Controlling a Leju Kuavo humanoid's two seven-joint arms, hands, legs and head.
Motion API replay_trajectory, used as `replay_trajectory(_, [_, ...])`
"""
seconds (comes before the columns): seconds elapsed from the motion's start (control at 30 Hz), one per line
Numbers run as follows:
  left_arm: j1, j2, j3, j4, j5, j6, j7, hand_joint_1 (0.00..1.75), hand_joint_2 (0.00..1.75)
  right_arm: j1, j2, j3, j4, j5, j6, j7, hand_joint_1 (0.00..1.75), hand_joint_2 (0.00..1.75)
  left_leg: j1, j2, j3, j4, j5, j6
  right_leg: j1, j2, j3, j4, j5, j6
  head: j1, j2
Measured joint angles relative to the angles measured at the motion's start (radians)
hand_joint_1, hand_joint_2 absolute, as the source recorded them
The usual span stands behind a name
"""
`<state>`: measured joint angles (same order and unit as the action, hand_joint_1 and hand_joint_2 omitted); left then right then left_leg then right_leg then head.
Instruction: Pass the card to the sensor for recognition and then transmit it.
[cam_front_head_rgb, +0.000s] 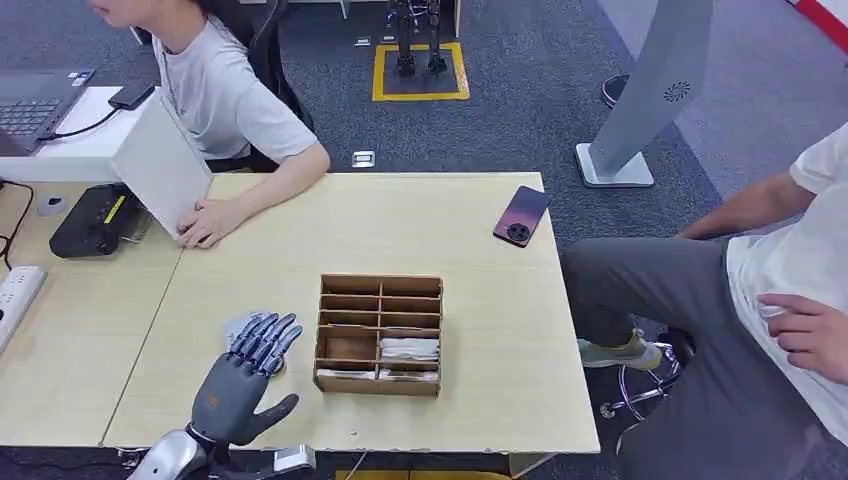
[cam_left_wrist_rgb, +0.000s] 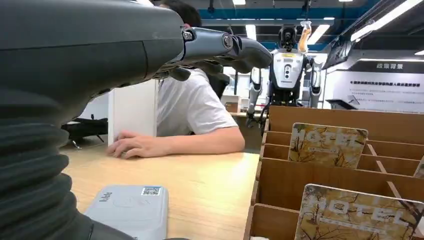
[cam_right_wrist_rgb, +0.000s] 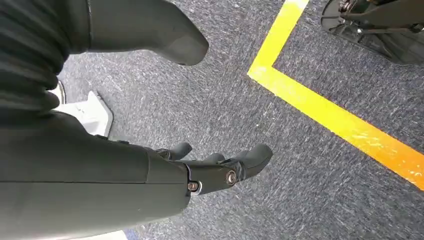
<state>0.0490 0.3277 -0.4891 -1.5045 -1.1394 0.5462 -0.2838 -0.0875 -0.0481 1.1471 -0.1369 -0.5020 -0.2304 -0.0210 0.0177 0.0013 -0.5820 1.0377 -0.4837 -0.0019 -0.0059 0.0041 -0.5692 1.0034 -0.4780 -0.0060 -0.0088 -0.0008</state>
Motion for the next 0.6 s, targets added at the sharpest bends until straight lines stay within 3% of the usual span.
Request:
replay_trajectory(0.2, [0.000, 0.000, -0.001, 0.000, -0.037, 0.006, 0.003, 0.00, 1.75, 0.000, 0.000, 0.000, 0.000, -0.001, 0.000, 0.000, 0.00, 1.75, 0.000, 0.000, 0.000, 0.000, 0.000, 0.000, 0.000, 0.000, 0.000, 0.000, 0.000, 0.000, 0.000, 0.000])
replay_trajectory(0.3, [-0.001, 0.001, -0.041, -0.004, -0.219, 0.040, 0.085, 0.00, 1.75, 0.000, 0.000, 0.003, 0.000, -0.004, -0.001, 0.000, 0.00, 1.75, 0.000, 0.000, 0.000, 0.000, 0.000, 0.000, 0.000, 0.000, 0.000, 0.000, 0.000, 0.000, 0.000, 0.000])
replay_trajectory(0.43, [-0.010, 0.007, -0.081, -0.003, -0.287, 0.052, 0.158, 0.00, 1.75, -0.001, 0.000, 0.008, 0.000, -0.012, -0.003, 0.000, 0.00, 1.75, 0.000, 0.000, 0.000, 0.000, 0.000, 0.000, 0.000, 0.000, 0.000, 0.000, 0.000, 0.000, 0.000, 0.000])
replay_trajectory(0.6, [-0.021, 0.013, -0.106, 0.013, -0.350, 0.059, 0.206, 0.00, 1.75, -0.001, 0.000, 0.017, 0.000, -0.022, -0.003, 0.000, 0.00, 1.75, 0.000, 0.000, 0.000, 0.000, 0.000, 0.000, 0.000, 0.000, 0.000, 0.000, 0.000, 0.000, 0.000, 0.000])
